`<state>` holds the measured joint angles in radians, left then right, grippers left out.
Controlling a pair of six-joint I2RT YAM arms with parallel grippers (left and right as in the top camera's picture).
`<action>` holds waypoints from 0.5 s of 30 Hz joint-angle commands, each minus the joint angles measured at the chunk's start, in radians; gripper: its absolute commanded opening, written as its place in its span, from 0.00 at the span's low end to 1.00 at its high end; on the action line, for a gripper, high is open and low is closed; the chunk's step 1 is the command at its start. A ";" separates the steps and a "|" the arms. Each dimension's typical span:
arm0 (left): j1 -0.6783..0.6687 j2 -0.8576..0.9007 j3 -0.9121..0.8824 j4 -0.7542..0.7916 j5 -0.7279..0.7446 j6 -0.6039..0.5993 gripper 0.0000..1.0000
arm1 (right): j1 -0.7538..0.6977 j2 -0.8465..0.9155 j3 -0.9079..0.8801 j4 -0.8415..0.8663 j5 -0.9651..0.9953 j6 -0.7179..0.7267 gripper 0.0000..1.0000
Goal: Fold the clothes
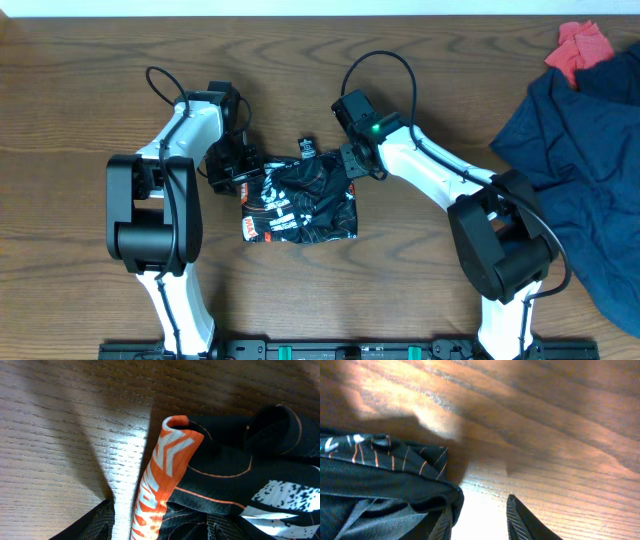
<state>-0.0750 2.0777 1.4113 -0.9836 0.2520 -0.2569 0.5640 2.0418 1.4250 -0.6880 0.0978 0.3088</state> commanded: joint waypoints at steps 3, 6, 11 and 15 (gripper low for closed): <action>-0.003 0.019 -0.003 -0.001 -0.006 0.016 0.61 | 0.034 -0.170 0.053 0.002 -0.180 -0.103 0.37; -0.003 0.019 -0.003 -0.001 -0.006 0.016 0.61 | 0.080 -0.229 0.056 0.024 -0.196 -0.140 0.46; -0.002 0.019 -0.003 -0.001 -0.006 0.016 0.61 | 0.175 -0.212 0.053 0.014 -0.215 -0.146 0.50; -0.003 0.019 -0.003 -0.002 -0.006 0.016 0.61 | 0.242 -0.148 0.052 0.023 -0.183 -0.145 0.50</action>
<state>-0.0750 2.0777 1.4113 -0.9836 0.2539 -0.2569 0.7654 1.8236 1.4895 -0.6636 -0.0910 0.1841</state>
